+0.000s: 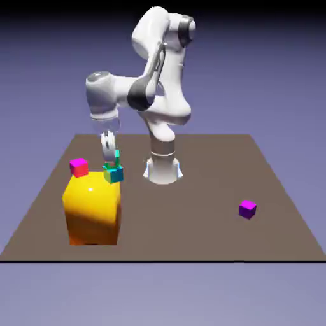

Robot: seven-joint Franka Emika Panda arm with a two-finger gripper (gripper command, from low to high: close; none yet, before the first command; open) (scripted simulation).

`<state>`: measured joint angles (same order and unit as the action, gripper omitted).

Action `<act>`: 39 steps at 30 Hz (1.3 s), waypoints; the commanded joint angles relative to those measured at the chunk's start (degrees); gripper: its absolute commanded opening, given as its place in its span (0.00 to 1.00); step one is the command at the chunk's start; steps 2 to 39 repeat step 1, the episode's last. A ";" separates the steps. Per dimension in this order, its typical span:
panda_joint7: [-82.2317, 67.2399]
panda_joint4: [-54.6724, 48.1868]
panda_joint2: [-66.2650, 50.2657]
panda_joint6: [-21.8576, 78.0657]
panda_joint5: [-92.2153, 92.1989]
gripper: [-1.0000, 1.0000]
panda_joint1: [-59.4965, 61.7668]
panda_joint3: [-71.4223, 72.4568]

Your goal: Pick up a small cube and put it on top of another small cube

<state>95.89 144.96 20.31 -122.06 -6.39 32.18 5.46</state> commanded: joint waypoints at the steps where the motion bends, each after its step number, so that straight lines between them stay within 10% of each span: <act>1: 0.06 -1.57 0.92 2.49 0.13 1.00 0.08 -0.14; 39: 0.06 -1.57 0.92 2.49 0.13 1.00 0.08 -0.14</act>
